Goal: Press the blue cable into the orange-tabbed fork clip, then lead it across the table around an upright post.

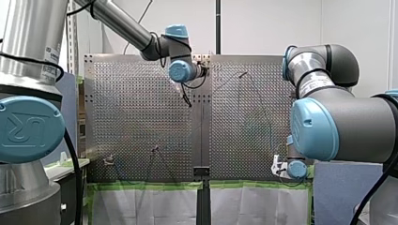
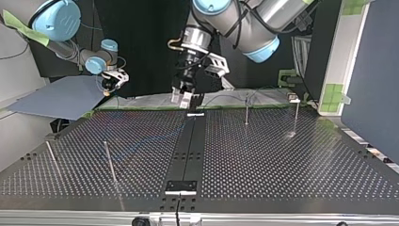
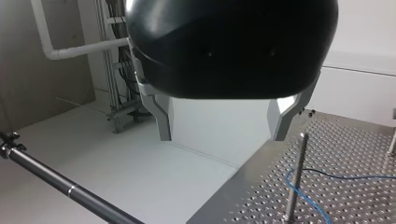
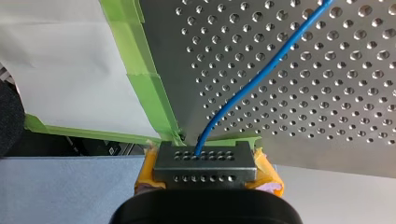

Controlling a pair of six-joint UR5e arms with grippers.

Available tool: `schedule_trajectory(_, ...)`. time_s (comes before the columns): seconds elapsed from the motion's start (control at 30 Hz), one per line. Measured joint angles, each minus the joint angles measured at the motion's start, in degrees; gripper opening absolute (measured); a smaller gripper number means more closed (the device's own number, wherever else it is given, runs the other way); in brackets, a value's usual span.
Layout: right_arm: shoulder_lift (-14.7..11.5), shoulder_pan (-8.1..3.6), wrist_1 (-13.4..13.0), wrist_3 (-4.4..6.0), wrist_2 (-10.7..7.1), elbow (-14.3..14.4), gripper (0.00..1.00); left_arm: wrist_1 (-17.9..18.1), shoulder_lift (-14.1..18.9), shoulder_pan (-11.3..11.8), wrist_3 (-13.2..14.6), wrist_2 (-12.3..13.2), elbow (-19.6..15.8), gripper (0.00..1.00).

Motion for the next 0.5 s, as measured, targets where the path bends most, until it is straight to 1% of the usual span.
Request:
schedule_trajectory(0.37,0.0,0.06,0.0,-0.01,0.0,0.0,0.0,5.8,0.0,-0.1,0.0,-0.4,-5.9,1.0)
schedule_trajectory(0.5,0.0,0.11,0.0,-0.02,-0.01,0.0,0.0,7.4,0.0,-0.2,0.0,-0.8,-8.1,1.0)
